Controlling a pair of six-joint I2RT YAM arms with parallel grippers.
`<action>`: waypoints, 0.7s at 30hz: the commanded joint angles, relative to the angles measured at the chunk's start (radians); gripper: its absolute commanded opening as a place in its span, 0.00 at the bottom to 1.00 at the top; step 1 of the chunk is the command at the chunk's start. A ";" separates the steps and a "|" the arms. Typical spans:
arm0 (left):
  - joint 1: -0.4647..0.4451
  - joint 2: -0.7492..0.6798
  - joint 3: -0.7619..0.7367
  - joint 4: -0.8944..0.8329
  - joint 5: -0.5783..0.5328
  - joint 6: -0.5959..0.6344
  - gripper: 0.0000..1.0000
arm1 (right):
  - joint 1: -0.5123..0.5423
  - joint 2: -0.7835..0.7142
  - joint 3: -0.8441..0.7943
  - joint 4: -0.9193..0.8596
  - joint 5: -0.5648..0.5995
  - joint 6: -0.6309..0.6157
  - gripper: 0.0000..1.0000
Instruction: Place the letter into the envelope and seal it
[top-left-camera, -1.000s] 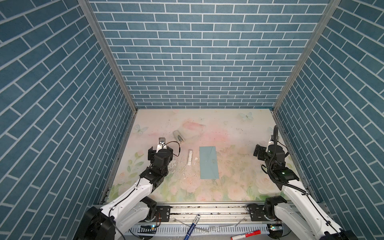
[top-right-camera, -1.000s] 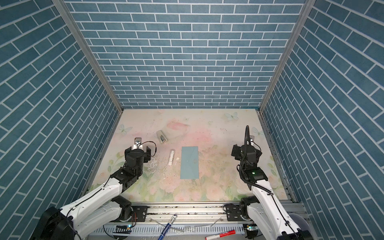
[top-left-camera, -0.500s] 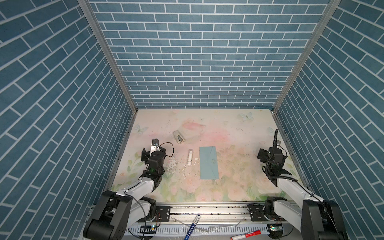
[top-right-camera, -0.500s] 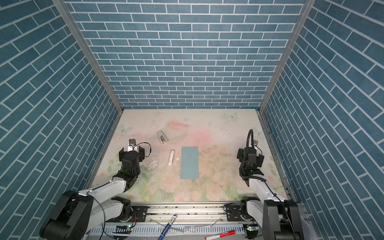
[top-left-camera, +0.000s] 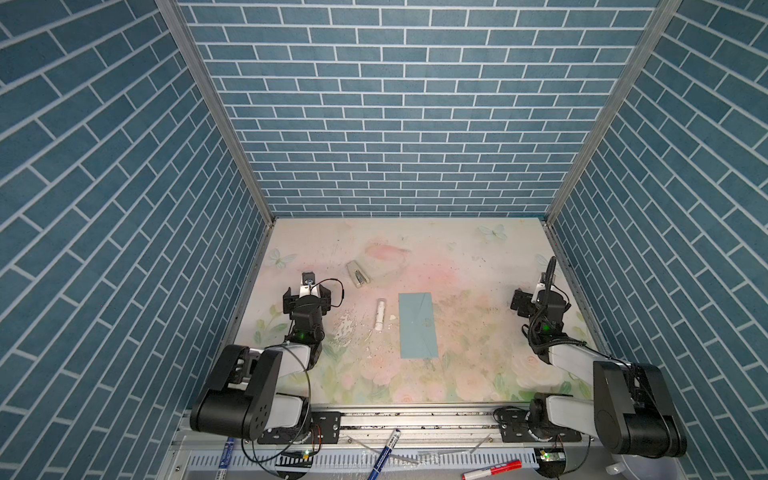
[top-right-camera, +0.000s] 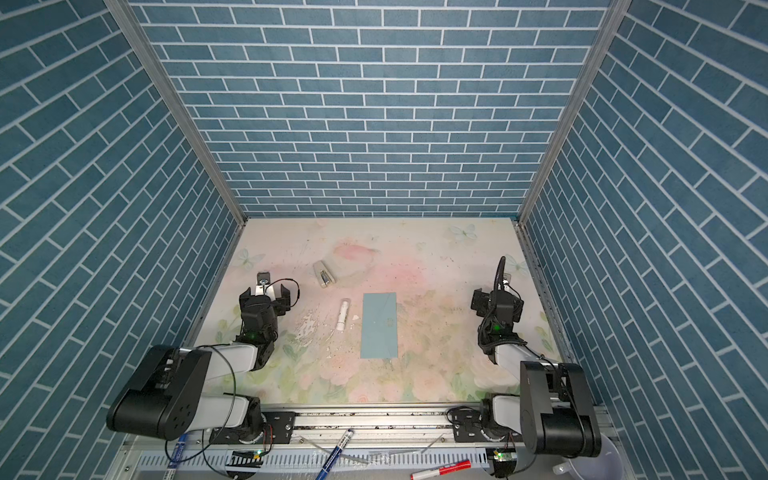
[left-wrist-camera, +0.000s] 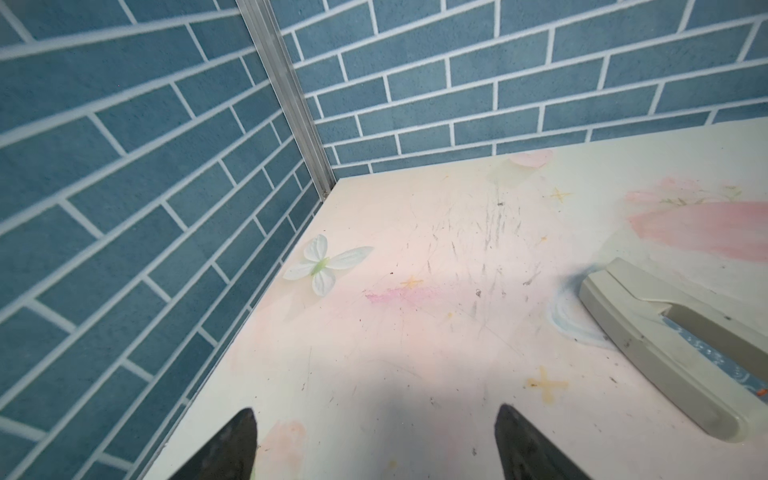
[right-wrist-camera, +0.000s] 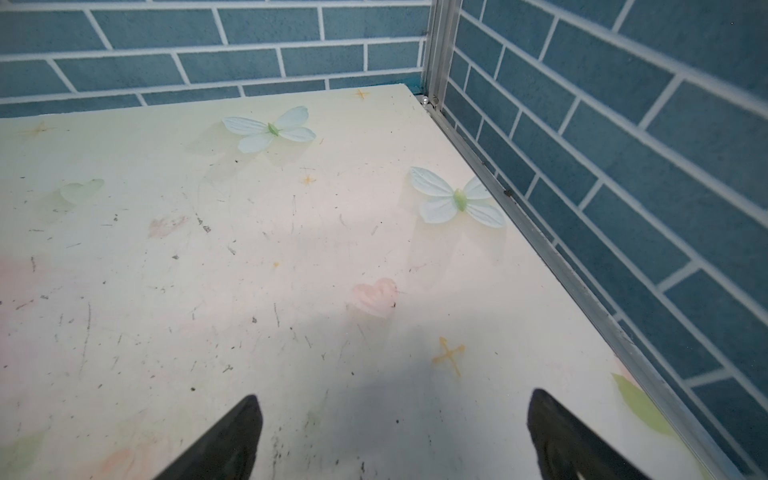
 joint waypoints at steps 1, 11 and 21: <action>0.011 0.028 0.004 0.093 0.050 -0.005 0.90 | -0.008 -0.026 0.017 0.004 -0.035 -0.027 0.99; 0.031 0.092 0.073 0.019 0.111 -0.008 0.90 | -0.032 -0.069 -0.009 0.000 -0.042 -0.015 0.98; 0.057 0.050 0.078 -0.038 0.168 -0.025 0.91 | -0.043 -0.058 0.002 -0.012 -0.068 -0.012 0.98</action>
